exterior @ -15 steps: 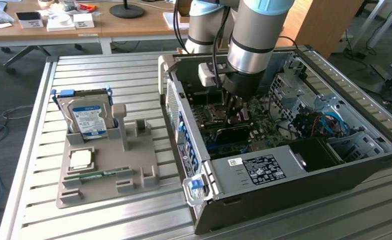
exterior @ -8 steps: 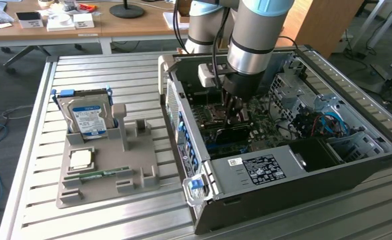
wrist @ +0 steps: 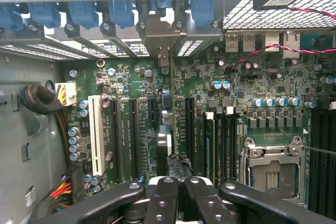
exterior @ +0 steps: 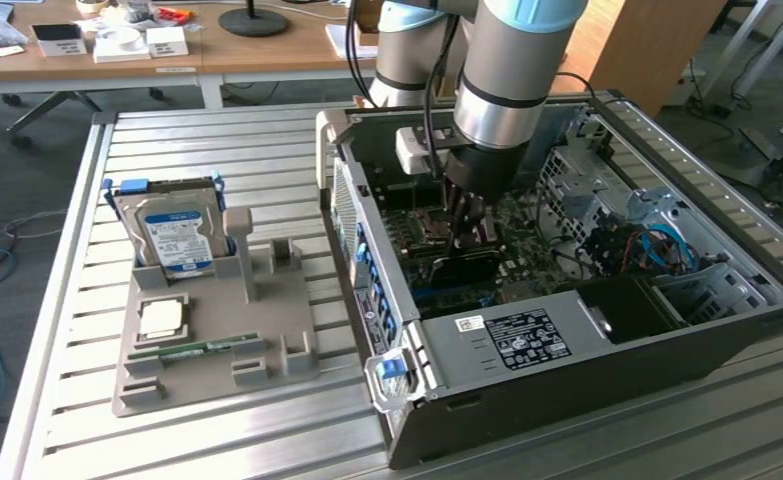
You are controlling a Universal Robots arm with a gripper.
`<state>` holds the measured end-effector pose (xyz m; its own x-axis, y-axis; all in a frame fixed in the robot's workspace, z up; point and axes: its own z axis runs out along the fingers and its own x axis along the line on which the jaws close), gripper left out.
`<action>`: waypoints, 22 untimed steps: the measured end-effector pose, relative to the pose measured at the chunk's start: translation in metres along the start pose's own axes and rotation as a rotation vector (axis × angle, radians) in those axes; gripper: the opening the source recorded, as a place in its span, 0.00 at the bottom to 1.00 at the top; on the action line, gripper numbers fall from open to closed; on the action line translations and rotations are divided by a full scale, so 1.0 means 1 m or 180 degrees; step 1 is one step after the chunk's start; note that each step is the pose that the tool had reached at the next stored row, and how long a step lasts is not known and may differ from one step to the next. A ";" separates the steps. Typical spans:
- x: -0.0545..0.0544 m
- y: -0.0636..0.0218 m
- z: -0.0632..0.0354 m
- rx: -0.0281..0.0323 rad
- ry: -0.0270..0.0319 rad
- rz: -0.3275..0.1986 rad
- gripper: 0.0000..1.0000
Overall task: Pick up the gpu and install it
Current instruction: 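Press down on the gpu until it lock into place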
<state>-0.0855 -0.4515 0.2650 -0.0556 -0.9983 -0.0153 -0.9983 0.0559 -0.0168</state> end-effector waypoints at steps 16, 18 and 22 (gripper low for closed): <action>0.000 0.0000 0.0006 0.0000 0.0000 0.0000 0.11; 0.000 0.0000 0.0006 0.0000 0.0000 0.0000 0.11; 0.000 0.0000 0.0006 0.0000 0.0000 0.0000 0.11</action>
<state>-0.0855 -0.4515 0.2644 -0.0557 -0.9983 -0.0152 -0.9983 0.0559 -0.0167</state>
